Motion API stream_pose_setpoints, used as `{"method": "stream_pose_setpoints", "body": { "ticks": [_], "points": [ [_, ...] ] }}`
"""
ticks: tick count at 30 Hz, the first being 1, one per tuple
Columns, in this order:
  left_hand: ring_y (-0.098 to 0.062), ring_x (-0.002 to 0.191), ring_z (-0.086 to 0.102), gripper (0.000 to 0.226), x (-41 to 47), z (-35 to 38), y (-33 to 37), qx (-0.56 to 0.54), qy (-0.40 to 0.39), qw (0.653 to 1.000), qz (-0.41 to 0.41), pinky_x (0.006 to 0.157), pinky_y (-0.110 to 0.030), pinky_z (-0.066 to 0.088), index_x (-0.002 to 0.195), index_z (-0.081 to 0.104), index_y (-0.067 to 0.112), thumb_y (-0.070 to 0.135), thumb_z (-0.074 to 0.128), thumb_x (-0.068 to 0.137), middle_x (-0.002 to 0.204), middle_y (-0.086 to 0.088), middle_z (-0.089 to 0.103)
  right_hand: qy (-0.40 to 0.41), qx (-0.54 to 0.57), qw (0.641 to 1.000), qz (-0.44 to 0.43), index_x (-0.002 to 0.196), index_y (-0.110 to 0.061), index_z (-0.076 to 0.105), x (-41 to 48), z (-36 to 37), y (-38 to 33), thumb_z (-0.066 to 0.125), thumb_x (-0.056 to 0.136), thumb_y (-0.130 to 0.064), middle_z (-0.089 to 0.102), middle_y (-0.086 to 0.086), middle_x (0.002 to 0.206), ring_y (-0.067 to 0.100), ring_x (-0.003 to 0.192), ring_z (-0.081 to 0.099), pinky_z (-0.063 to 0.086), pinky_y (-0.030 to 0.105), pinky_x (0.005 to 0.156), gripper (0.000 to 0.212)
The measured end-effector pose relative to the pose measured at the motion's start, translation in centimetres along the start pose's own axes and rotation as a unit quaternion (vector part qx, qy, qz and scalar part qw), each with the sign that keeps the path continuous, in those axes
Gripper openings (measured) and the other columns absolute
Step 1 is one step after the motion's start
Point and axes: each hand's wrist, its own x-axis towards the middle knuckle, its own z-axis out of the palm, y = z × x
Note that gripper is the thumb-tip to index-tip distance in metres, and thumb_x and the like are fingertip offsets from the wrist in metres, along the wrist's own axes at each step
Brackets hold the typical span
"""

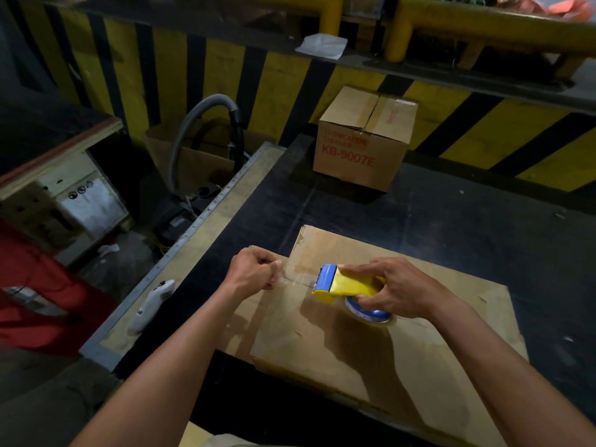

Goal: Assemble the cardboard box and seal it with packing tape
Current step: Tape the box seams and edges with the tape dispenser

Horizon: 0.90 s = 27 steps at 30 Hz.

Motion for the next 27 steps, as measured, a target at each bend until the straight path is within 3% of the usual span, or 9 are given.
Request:
{"method": "stream_pose_setpoints", "body": {
  "ticks": [7,12,18,23,27],
  "points": [
    [-0.035,0.083,0.075,0.022,0.3,0.1,-0.7,0.001,-0.020,0.999,-0.038,0.071,-0.043,0.066,0.077,0.078,0.006,0.020,0.075,0.093,0.081,-0.019,0.075,-0.004,-0.013,1.000,0.003,0.141,-0.050,0.044,0.0,0.0,-0.3,0.070,0.084,-0.051,0.047,-0.018,0.110,0.012,0.093,0.049,0.050,0.027,0.077,0.063],
    [-0.028,0.074,0.069,0.022,0.5,0.1,-1.0,-0.031,-0.038,0.997,-0.067,0.071,-0.044,0.065,0.082,0.078,-0.001,0.019,0.077,0.091,0.094,-0.032,0.071,-0.003,-0.015,1.000,0.007,0.141,-0.049,0.045,0.2,0.2,-0.4,0.070,0.083,-0.053,0.043,-0.020,0.106,0.009,0.090,0.047,0.043,0.021,0.071,0.063],
    [-0.033,0.089,0.075,0.020,0.4,0.0,-1.1,-0.034,-0.038,0.996,-0.078,0.067,-0.038,0.065,0.086,0.080,0.006,0.026,0.080,0.088,0.091,-0.019,0.077,0.000,-0.017,1.000,0.007,0.141,-0.048,0.045,0.3,0.3,-0.5,0.069,0.083,-0.053,0.044,-0.019,0.108,0.009,0.090,0.047,0.041,0.021,0.069,0.063],
    [-0.023,0.087,0.074,0.022,0.0,0.2,-1.1,-0.016,-0.022,0.998,-0.064,0.059,-0.027,0.060,0.091,0.081,0.011,0.032,0.081,0.087,0.090,-0.008,0.077,0.001,-0.016,1.000,0.006,0.140,-0.050,0.044,0.1,0.3,-0.6,0.069,0.084,-0.052,0.043,-0.020,0.108,0.007,0.088,0.046,0.039,0.018,0.068,0.062],
    [-0.020,0.082,0.072,0.031,-0.3,-0.3,-1.7,-0.008,0.011,0.997,-0.074,0.062,-0.030,0.061,0.087,0.079,0.016,0.044,0.088,0.076,0.087,-0.002,0.076,0.005,-0.017,1.000,0.006,0.141,-0.048,0.046,0.1,0.2,-0.6,0.069,0.083,-0.053,0.041,-0.024,0.104,0.003,0.084,0.045,0.039,0.018,0.068,0.062]
  ]
}}
